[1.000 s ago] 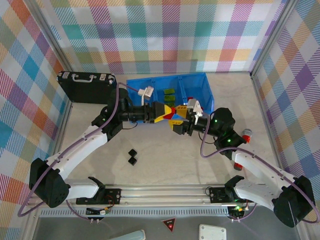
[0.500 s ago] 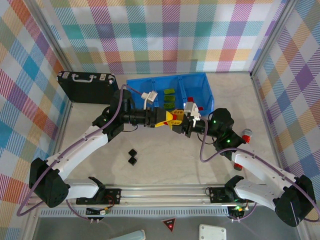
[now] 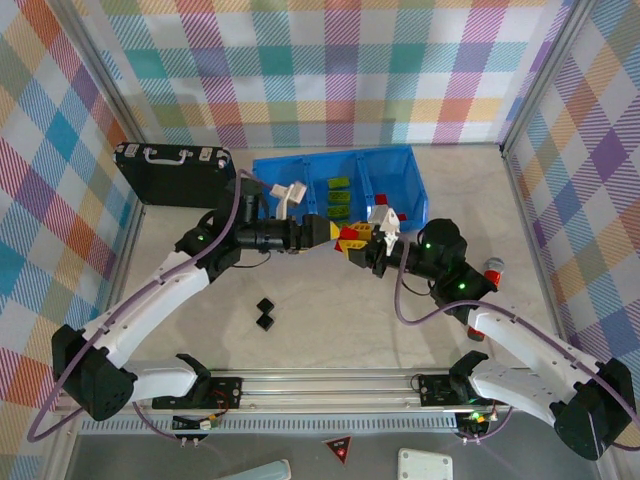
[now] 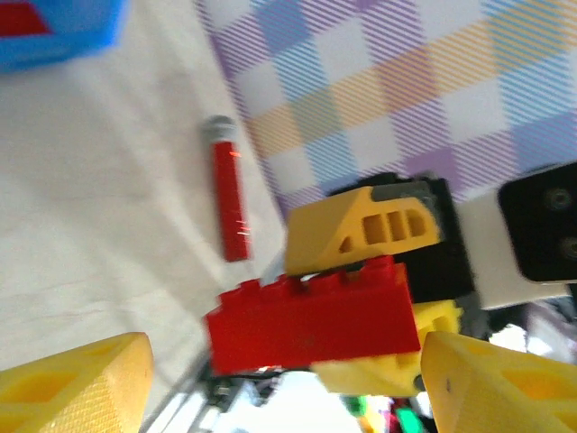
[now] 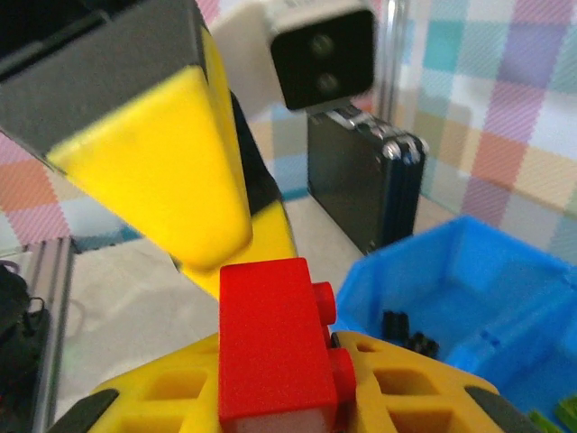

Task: Sort the legos into containers by color
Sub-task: Place the lego in the container.

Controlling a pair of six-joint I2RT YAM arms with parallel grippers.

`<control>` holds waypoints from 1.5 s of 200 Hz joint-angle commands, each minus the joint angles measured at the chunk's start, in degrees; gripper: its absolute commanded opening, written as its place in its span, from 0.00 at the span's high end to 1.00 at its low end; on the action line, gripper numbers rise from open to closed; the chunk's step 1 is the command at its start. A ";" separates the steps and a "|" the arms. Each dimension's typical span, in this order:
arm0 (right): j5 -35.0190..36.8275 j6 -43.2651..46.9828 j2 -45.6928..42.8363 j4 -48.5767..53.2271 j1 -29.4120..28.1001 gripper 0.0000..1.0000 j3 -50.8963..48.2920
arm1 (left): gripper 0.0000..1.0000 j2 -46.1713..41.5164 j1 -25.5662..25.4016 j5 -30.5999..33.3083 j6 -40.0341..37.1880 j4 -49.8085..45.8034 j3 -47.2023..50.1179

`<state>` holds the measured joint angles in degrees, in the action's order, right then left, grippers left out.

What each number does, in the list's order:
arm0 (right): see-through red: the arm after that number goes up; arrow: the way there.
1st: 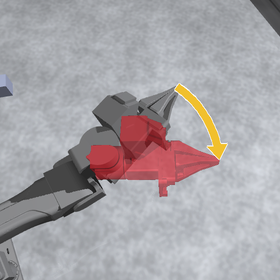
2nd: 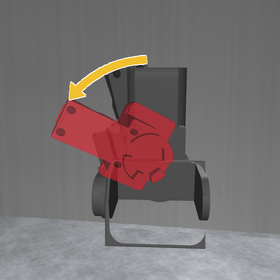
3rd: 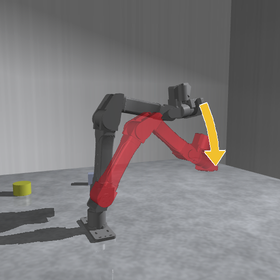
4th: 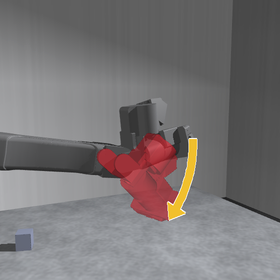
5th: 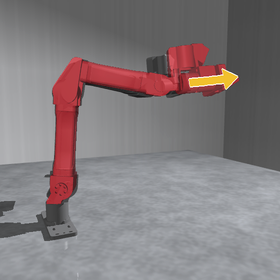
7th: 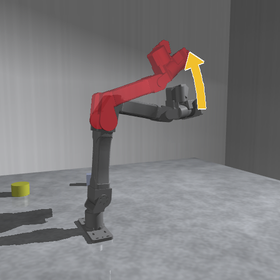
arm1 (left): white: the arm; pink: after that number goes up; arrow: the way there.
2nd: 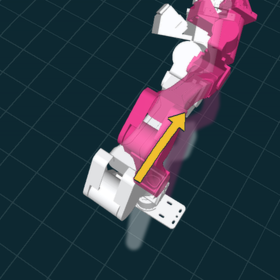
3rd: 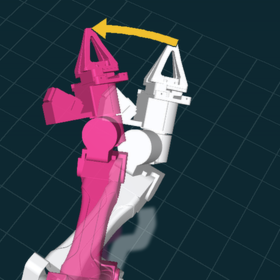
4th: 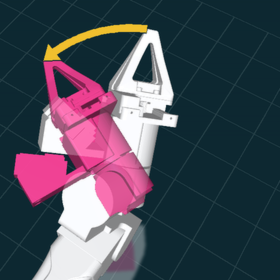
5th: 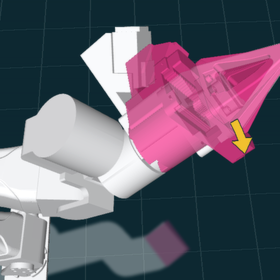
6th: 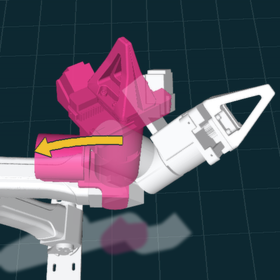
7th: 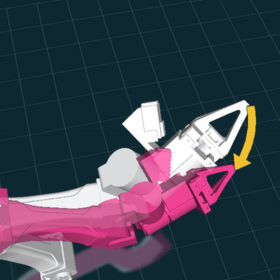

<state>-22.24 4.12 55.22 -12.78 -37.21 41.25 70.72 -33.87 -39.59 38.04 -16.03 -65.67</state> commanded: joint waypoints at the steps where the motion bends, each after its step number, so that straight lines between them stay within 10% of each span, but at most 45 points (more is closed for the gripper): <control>1: 6.65 0.99 -0.56 8.29 -0.24 0.81 2.02 | 0.23 -0.64 1.15 14.71 -9.74 -18.58 -5.60; 50: 16.44 0.70 4.53 22.49 -0.01 0.83 7.72 | 0.25 3.64 2.68 34.51 -19.41 -35.50 -11.05; 152: 27.43 -5.98 24.22 45.92 8.54 0.95 26.91 | 0.26 3.49 6.71 54.68 -38.72 -33.55 -3.86; 300: 23.23 -6.91 68.42 71.05 24.28 0.86 72.76 | 0.25 -1.05 11.80 46.71 -39.97 -24.75 4.15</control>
<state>2.57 -3.79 119.57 51.35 -13.65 107.33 69.67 -22.68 8.45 -1.37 -41.58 -62.37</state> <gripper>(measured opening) 0.270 0.748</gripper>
